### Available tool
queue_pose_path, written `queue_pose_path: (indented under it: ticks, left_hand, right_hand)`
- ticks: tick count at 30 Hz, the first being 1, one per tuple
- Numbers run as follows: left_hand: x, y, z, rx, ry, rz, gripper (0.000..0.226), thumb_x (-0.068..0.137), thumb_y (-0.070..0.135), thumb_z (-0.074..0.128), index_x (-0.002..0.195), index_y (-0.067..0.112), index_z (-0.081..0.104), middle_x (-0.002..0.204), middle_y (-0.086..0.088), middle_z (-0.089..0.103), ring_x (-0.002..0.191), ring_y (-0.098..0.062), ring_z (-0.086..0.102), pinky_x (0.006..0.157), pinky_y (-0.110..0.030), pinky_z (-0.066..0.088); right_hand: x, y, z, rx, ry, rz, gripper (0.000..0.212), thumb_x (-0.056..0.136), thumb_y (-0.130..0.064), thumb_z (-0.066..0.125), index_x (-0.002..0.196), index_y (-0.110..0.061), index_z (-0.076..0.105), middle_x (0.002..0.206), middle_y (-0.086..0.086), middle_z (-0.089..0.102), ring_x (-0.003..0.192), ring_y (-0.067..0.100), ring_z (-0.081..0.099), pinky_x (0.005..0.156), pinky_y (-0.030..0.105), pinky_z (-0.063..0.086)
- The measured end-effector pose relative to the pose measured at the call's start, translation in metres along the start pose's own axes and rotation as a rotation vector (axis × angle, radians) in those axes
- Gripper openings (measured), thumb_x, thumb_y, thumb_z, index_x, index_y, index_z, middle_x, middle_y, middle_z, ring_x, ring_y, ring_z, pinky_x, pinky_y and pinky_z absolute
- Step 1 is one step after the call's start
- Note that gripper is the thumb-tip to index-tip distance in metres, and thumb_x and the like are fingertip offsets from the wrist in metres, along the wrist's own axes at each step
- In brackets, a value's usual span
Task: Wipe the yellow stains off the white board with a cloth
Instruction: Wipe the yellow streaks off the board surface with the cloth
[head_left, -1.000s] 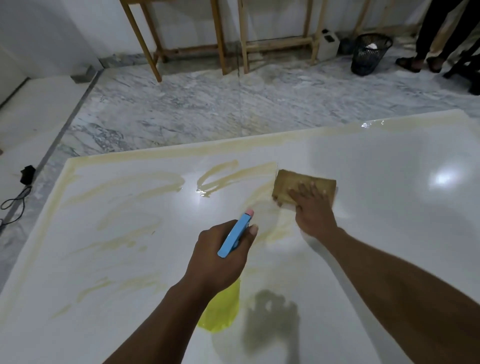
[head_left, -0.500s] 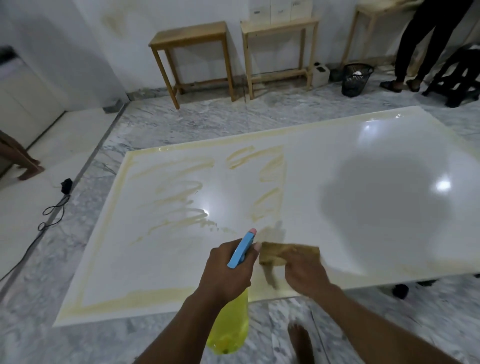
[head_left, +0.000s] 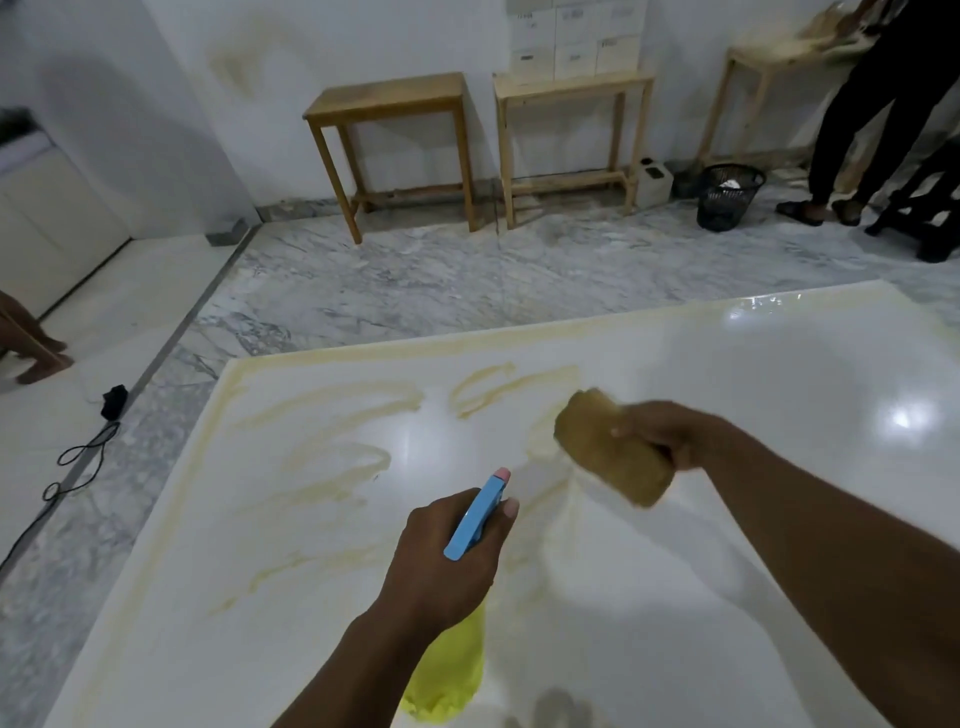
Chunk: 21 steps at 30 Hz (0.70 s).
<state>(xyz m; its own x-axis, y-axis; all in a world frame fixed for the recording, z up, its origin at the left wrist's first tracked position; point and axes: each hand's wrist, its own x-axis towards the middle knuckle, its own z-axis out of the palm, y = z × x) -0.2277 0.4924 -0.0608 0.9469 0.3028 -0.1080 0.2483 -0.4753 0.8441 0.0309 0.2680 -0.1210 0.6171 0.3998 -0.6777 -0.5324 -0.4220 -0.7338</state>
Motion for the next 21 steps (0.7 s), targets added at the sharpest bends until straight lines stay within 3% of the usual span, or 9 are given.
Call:
queue_pose_path:
  ticks: [3, 5, 8, 11, 13, 15, 17, 21]
  left_hand:
    - [0.054, 0.001, 0.004, 0.021, 0.02, -0.009, 0.044, 0.101, 0.054, 0.062, 0.106, 0.012, 0.074, 0.074, -0.015, 0.065, 0.069, -0.04, 0.068, 0.075, -0.056, 0.059]
    - [0.081, 0.002, 0.006, 0.016, 0.039, -0.01, 0.044, 0.099, 0.06, 0.06, 0.101, 0.017, 0.072, 0.073, -0.015, 0.064, 0.069, -0.04, 0.067, 0.074, -0.057, 0.059]
    - [0.11, -0.001, 0.008, -0.001, 0.072, -0.002, 0.05, 0.099, 0.058, 0.06, 0.104, 0.01, 0.073, 0.073, -0.015, 0.064, 0.068, -0.039, 0.066, 0.071, -0.056, 0.056]
    - [0.118, -0.011, 0.009, 0.007, 0.06, -0.017, 0.051, 0.099, 0.062, 0.059, 0.093, 0.012, 0.072, 0.071, -0.015, 0.062, 0.066, -0.037, 0.066, 0.069, -0.056, 0.055]
    - [0.118, -0.02, 0.01, 0.017, 0.051, -0.035, 0.055, 0.094, 0.069, 0.056, 0.083, 0.018, 0.069, 0.07, -0.014, 0.062, 0.063, -0.034, 0.068, 0.069, -0.056, 0.056]
    - [0.118, -0.031, 0.008, 0.03, 0.061, -0.058, 0.059, 0.088, 0.074, 0.054, 0.083, 0.017, 0.069, 0.07, -0.013, 0.064, 0.062, -0.032, 0.069, 0.069, -0.055, 0.057]
    - [0.114, -0.044, 0.008, 0.055, 0.066, -0.072, 0.054, 0.093, 0.069, 0.057, 0.081, 0.018, 0.069, 0.069, -0.013, 0.063, 0.062, -0.033, 0.069, 0.069, -0.056, 0.056]
    - [0.087, -0.053, 0.002, 0.073, 0.042, -0.088, 0.039, 0.098, 0.054, 0.063, 0.078, 0.021, 0.068, 0.069, -0.013, 0.064, 0.062, -0.033, 0.069, 0.068, -0.055, 0.056]
  right_hand:
    - [0.058, -0.078, -0.022, -0.327, 0.208, -0.209, 0.03, 0.09, -0.002, 0.054, 0.118, 0.002, 0.063, 0.103, 0.015, 0.065, 0.082, 0.027, 0.062, 0.072, 0.035, 0.049]
    - [0.09, -0.116, -0.025, -0.641, 0.328, -0.329, 0.023, 0.087, -0.014, 0.052, 0.103, -0.005, 0.065, 0.102, 0.014, 0.064, 0.082, 0.027, 0.057, 0.068, 0.031, 0.04]
    - [0.143, -0.133, -0.025, -0.946, 0.416, -0.4, 0.02, 0.089, -0.008, 0.047, 0.102, -0.015, 0.061, 0.114, 0.015, 0.065, 0.094, 0.032, 0.058, 0.075, 0.034, 0.04]
    - [0.193, -0.102, -0.024, -1.101, 0.279, -0.344, 0.044, 0.094, -0.015, 0.05, 0.137, -0.023, 0.053, 0.145, 0.014, 0.051, 0.129, 0.036, 0.049, 0.099, 0.041, 0.041]
    - [0.218, -0.07, -0.019, -1.239, 0.238, -0.308, 0.056, 0.098, -0.029, 0.043, 0.153, -0.032, 0.031, 0.163, 0.007, 0.026, 0.147, 0.035, 0.024, 0.115, 0.049, 0.025]
    - [0.235, -0.044, -0.015, -1.264, 0.323, -0.347, 0.059, 0.1, -0.042, 0.034, 0.156, -0.041, 0.015, 0.168, -0.001, 0.003, 0.154, 0.031, 0.001, 0.121, 0.055, 0.008]
    - [0.237, -0.027, -0.008, -1.266, 0.364, -0.384, 0.059, 0.101, -0.046, 0.031, 0.156, -0.044, 0.01, 0.168, -0.002, -0.001, 0.154, 0.03, -0.003, 0.122, 0.056, 0.003]
    - [0.194, 0.016, 0.019, -1.288, 0.39, -0.408, 0.067, 0.09, -0.055, 0.021, 0.155, -0.043, 0.017, 0.168, -0.002, 0.008, 0.154, 0.03, 0.005, 0.121, 0.055, 0.008]
